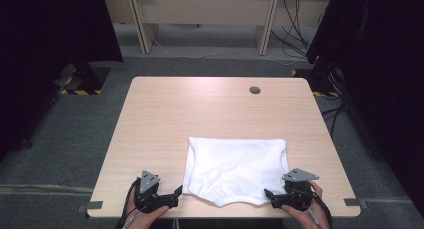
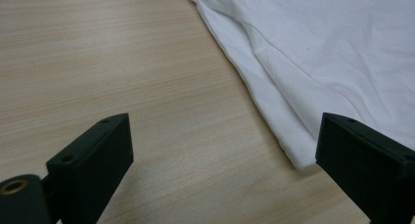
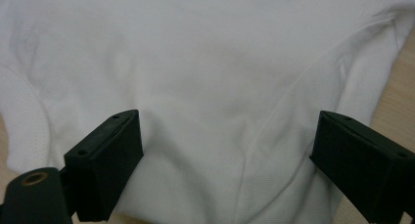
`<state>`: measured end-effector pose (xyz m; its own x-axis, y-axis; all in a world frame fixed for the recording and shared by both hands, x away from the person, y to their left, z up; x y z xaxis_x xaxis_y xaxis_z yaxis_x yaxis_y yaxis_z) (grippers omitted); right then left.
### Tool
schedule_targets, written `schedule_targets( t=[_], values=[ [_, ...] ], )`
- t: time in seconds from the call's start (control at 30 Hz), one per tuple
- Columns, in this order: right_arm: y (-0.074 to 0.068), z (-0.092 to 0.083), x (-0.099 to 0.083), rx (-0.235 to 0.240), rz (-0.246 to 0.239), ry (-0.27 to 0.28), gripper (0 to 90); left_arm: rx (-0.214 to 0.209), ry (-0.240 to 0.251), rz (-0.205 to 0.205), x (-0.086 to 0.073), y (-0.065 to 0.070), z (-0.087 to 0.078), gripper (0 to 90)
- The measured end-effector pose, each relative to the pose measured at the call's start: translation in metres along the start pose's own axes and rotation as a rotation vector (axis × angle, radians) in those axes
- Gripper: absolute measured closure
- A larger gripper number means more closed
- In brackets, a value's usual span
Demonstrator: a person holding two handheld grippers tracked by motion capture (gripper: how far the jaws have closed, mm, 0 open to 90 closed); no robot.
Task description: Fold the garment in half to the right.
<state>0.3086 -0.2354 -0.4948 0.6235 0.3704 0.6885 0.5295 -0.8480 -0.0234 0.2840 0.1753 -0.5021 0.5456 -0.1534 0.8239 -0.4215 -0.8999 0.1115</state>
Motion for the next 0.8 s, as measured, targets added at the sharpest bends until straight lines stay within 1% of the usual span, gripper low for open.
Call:
schedule_targets(
  t=[0.07,0.13,0.17,0.2,0.23,0.27,0.3,0.37,0.4,0.47,0.57,0.8],
  values=[
    [0.003,-0.002,-0.001,-0.003,0.002,-0.010,12.5,-0.001,0.000,0.001,0.000,0.000,0.000,6.1],
    [0.007,-0.003,-0.003,0.001,0.024,-0.015,12.5,-0.001,-0.002,0.002,0.000,0.000,0.000,6.1],
    [0.009,-0.004,-0.004,-0.002,0.027,-0.015,12.6,-0.001,-0.003,0.002,0.000,0.000,0.000,6.1],
    [0.009,-0.004,-0.004,-0.002,0.027,-0.015,12.6,-0.001,-0.003,0.002,0.000,0.000,0.000,6.1],
    [0.013,-0.007,-0.006,-0.006,0.029,-0.018,12.7,-0.003,-0.008,0.006,-0.001,0.000,0.000,6.1],
    [0.013,-0.007,-0.006,-0.006,0.029,-0.018,12.7,-0.003,-0.008,0.006,-0.001,0.000,0.000,6.1],
    [0.017,-0.010,-0.008,-0.012,0.037,-0.017,12.7,-0.003,-0.008,0.006,-0.001,0.000,0.000,6.1],
    [0.017,-0.010,-0.008,-0.012,0.037,-0.017,13.0,-0.004,-0.011,0.006,-0.001,0.001,0.001,6.1],
    [0.021,-0.013,-0.011,-0.015,0.039,-0.024,13.0,-0.004,-0.011,0.006,-0.001,0.001,0.001,6.1],
    [0.021,-0.013,-0.011,-0.015,0.039,-0.024,13.0,-0.008,-0.014,0.009,-0.001,0.002,0.002,6.1],
    [0.027,-0.018,-0.015,-0.024,0.046,-0.029,13.0,-0.007,-0.016,0.010,-0.001,0.002,0.002,6.1],
    [0.031,-0.021,-0.017,-0.034,0.056,-0.037,13.0,-0.002,-0.014,0.010,0.000,0.001,0.000,6.1]
  ],
)
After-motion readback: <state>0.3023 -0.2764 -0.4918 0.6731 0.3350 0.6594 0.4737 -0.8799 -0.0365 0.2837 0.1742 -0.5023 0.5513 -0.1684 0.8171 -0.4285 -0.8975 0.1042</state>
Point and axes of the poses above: each handheld gripper's, and its own axes: z roughly forward along the jaws, x roughly out of its top, y roughly to its right, the point moved 2 cm from there along z, roughly forward along the jaws, and after that the axes turned 3 degrees about z, right-handed, at the moved point
